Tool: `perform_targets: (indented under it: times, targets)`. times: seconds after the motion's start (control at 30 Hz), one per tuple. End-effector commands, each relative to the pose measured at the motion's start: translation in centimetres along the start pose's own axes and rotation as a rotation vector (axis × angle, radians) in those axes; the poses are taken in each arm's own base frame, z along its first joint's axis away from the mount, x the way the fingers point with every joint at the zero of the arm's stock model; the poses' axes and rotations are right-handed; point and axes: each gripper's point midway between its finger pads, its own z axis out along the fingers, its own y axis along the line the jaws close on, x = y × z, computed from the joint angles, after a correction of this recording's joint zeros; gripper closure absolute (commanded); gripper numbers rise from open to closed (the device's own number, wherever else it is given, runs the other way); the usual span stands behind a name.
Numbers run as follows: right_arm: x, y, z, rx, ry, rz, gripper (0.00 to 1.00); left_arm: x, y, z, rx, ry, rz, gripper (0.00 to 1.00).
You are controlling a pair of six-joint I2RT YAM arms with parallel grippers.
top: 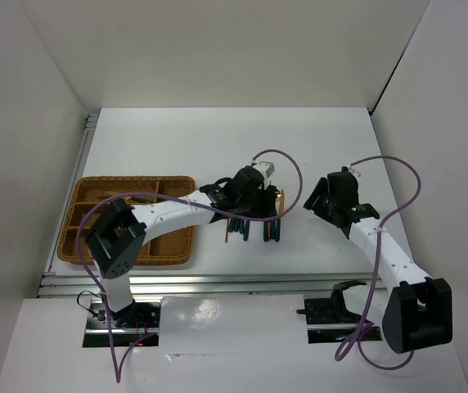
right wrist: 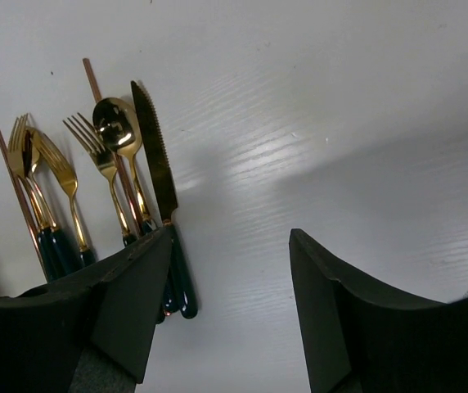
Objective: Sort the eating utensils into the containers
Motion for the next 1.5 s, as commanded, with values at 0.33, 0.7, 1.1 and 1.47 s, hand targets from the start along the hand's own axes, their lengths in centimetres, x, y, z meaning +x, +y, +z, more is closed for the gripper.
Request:
perform_targets:
  times: [0.33,0.7,1.1,1.47]
  targets:
    - [-0.8,-1.7,-1.6,0.075,-0.052,0.052,0.28,1.1,-2.4,5.6,-0.026,0.02,0.061,0.44]
    - [-0.7,-1.6,-1.6,0.068,-0.046,0.043,0.28,1.7,-1.8,8.5,-0.095,0.023,0.066,0.47]
    - [-0.7,-1.8,-1.4,0.075,-0.051,0.033,0.25,2.6,0.2,9.9,-0.193,0.046,0.045,0.51]
    - [-0.9,-1.7,-1.4,0.069,-0.059,0.035,0.25,3.6,1.4,11.0,-0.249,0.087,0.043,0.56]
